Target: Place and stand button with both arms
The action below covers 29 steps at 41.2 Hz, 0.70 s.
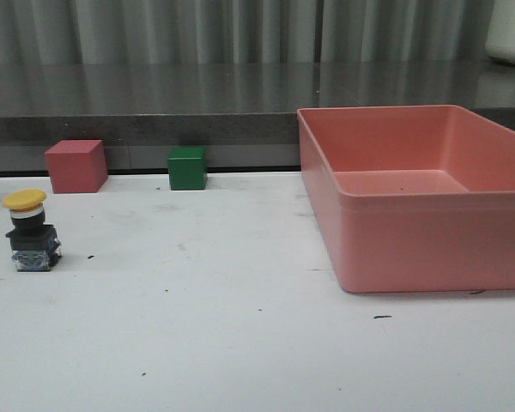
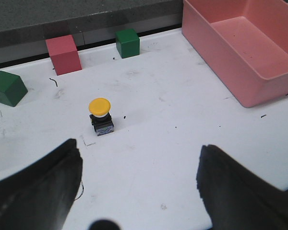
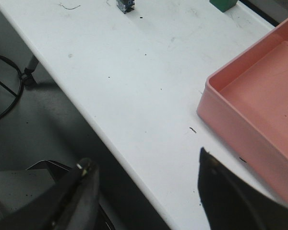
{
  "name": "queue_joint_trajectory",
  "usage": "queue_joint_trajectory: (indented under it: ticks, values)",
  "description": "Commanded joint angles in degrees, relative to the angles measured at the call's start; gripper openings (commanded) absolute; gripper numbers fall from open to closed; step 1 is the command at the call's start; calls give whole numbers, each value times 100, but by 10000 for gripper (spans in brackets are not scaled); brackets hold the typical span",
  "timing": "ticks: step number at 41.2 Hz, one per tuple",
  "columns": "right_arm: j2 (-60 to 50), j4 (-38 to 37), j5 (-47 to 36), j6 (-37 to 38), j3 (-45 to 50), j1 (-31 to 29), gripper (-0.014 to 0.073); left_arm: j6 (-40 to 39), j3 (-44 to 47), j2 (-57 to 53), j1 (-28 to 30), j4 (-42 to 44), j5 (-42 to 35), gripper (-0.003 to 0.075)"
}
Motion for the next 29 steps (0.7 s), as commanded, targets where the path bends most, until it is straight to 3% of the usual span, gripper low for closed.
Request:
queue_joint_trajectory:
  ticks: [1, 11, 14, 17, 22, 25, 29]
  values:
    - [10, -6, -331, -36, -148, -29, 471, -3, -195, 33, -41, -74, -368, 494]
    - [10, -6, -330, -36, -148, -29, 456, -3, -195, 33, -41, -53, -380, 480]
    - [10, -6, -351, -36, -148, -29, 338, -3, -195, 33, -41, 76, -393, 384]
    - [10, -6, -357, -36, -148, -29, 136, -3, -195, 33, -41, 291, -403, 248]
    - [10, -6, -346, -36, -148, -29, -102, -3, -195, 33, -41, 291, -403, 57]
    - [10, -6, -346, -36, -148, -29, -113, -3, -195, 33, -41, 291, -403, -19]
    - [10, -6, -346, -36, -148, -29, -118, -3, -195, 33, -41, 291, -403, -20]
